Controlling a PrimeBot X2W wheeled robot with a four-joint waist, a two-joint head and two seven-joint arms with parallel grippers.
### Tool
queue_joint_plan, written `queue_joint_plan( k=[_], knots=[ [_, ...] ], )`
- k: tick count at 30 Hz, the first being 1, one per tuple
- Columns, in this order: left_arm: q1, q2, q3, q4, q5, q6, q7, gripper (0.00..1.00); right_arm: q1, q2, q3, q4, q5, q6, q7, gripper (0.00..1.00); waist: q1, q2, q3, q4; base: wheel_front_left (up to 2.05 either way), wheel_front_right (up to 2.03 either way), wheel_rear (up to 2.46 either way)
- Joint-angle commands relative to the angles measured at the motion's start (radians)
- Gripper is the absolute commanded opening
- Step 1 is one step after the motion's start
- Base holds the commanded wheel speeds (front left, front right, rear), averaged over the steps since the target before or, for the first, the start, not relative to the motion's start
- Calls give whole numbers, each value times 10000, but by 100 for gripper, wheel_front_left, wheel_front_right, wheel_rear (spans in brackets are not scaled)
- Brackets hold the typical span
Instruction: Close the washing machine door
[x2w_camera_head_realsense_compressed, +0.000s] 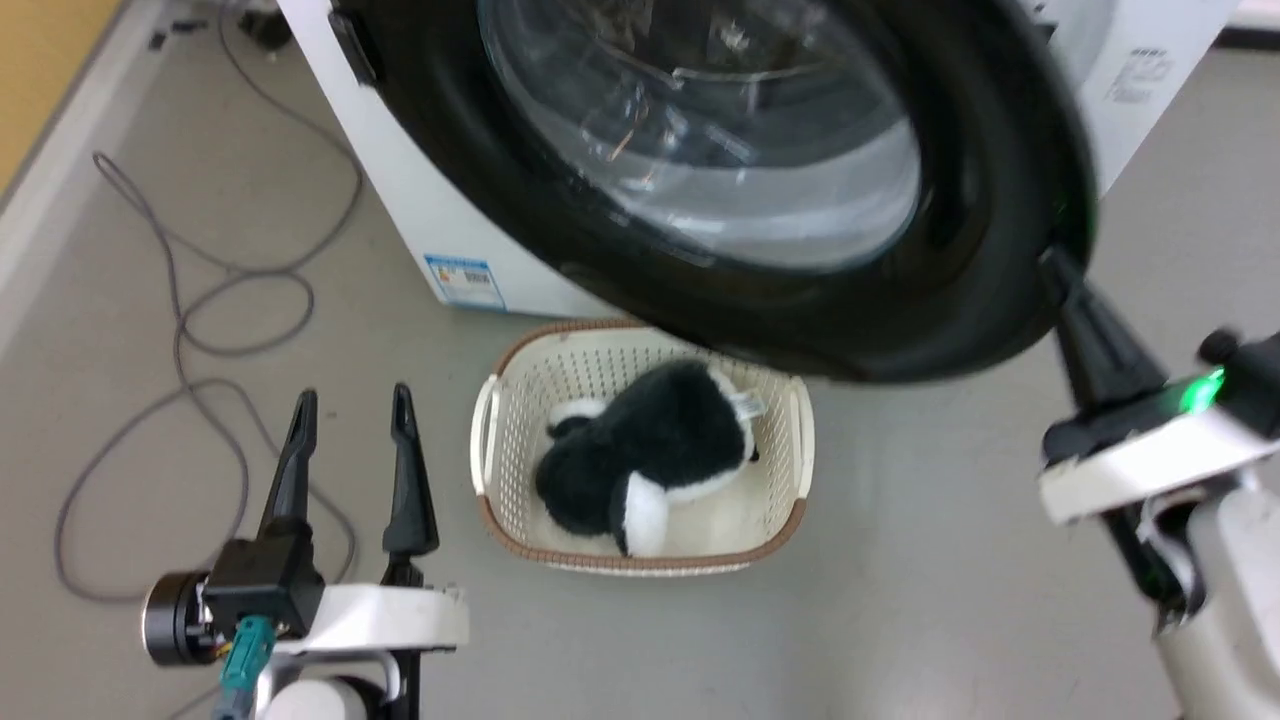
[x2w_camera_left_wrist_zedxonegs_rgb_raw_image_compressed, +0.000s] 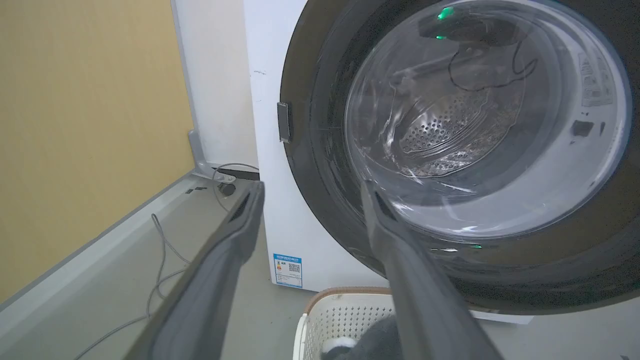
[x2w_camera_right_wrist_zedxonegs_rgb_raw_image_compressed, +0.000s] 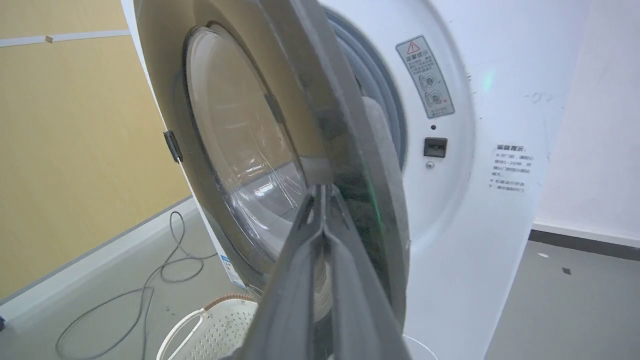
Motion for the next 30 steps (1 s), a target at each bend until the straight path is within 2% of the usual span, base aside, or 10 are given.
queue_joint_plan(
  k=[1,7,15,22,30],
  knots=[
    [-267,-16,-22,-51,38,-55,-43,100,-355,38,-255,194,-48,-19,-44,0,-1,0,350,94,0,0,0],
    [-699,-48,-113,-127,10,-38,-43,100,-1599,-64,-943,1265,-216,-19,-44,0,-1,0,1110,230,0,0,0],
    [-1134,-58,-245,-259,-120,86,-43,100,-3376,-318,-1054,2733,-488,-19,-44,0,-1,0,1829,307,0,0,0],
    [-1382,-59,-329,-303,-164,163,-43,100,-4576,-292,-915,3910,-568,-19,-44,0,-1,0,2103,314,0,0,0],
    [-1435,-60,-399,-331,-230,243,-43,100,-5212,-260,-1089,4732,-766,-19,-44,0,-1,0,2184,358,0,0,0]
  ],
)
